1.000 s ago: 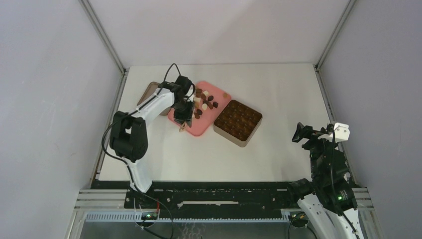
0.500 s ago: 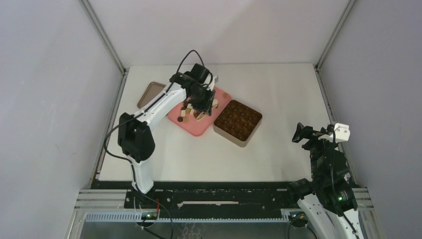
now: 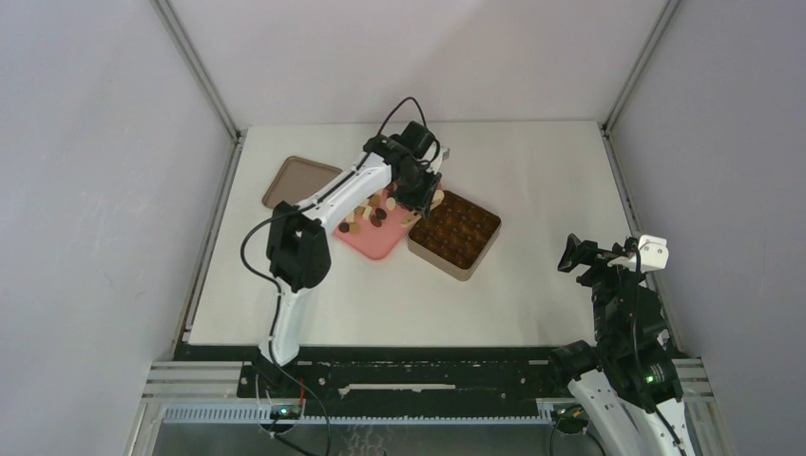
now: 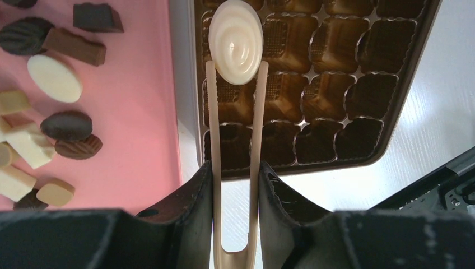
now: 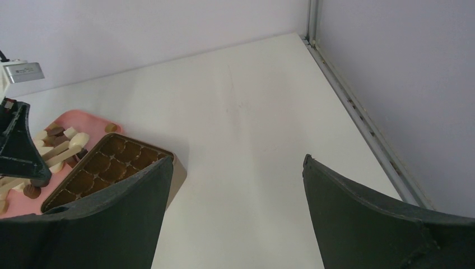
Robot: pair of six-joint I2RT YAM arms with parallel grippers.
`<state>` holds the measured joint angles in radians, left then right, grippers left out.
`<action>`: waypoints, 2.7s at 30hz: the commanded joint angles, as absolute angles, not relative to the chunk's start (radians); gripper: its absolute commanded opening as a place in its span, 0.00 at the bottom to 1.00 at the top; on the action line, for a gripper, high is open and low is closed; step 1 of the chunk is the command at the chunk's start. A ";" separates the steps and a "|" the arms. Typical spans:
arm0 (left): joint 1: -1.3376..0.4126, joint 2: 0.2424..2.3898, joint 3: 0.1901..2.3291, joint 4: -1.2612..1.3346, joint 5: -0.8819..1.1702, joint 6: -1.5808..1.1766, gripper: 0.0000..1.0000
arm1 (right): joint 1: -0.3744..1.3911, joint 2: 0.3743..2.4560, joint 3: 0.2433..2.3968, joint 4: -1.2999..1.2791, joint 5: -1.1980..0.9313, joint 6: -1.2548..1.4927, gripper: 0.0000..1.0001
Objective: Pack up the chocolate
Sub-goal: Place the fake chocolate in the packing box, then adjust the clamp.
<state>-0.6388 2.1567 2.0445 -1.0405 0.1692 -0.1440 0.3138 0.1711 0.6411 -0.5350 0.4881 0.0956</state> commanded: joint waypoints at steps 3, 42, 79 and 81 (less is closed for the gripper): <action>-0.661 2.218 2.183 -1.046 0.170 -0.101 0.27 | 0.304 0.162 0.632 -0.502 0.485 0.087 0.94; -0.685 1.724 1.665 -0.840 0.223 -0.150 0.35 | 0.302 0.516 0.738 -0.395 0.014 0.530 0.94; -0.843 1.540 1.560 -0.716 0.233 -0.193 0.37 | 0.548 1.054 0.663 0.233 -0.164 1.220 0.66; -0.843 1.540 1.558 -0.713 0.224 -0.196 0.38 | 0.555 1.060 0.663 0.241 -0.161 1.233 0.62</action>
